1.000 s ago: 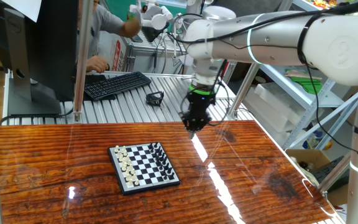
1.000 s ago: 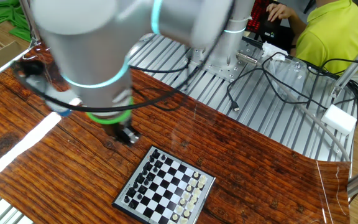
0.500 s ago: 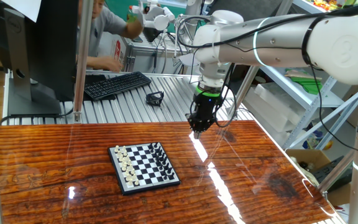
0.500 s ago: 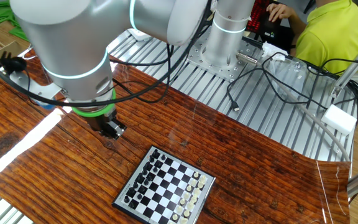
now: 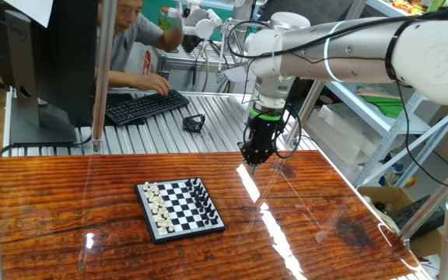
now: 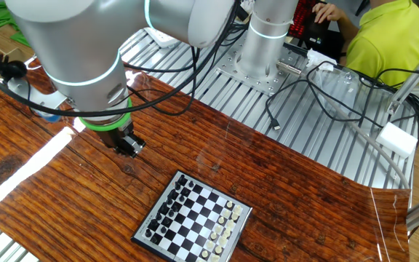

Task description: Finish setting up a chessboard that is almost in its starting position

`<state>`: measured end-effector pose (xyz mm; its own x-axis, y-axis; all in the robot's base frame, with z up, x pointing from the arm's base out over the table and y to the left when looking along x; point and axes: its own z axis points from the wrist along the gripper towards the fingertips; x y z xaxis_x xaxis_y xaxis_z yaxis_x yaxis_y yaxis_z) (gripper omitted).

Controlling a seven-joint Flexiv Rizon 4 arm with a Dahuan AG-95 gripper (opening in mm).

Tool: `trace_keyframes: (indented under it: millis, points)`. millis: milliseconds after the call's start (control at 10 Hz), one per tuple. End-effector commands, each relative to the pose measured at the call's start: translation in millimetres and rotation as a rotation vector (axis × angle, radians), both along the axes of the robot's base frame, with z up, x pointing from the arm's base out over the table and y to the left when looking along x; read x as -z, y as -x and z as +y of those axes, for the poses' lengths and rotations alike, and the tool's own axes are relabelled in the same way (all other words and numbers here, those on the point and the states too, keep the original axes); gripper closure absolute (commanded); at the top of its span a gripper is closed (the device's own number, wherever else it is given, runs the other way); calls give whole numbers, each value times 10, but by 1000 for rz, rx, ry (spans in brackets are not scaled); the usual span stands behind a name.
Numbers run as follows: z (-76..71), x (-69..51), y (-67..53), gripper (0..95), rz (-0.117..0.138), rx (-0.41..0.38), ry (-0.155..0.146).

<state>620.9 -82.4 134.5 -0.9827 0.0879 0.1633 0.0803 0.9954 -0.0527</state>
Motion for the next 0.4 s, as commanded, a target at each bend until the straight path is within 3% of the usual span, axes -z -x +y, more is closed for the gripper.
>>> trace_keyframes:
  millis: [100, 400]
  points:
    - [-3, -6, 7, 950, -3, 2, 1]
    - [3, 2, 16, 950, 2, 12, 3]
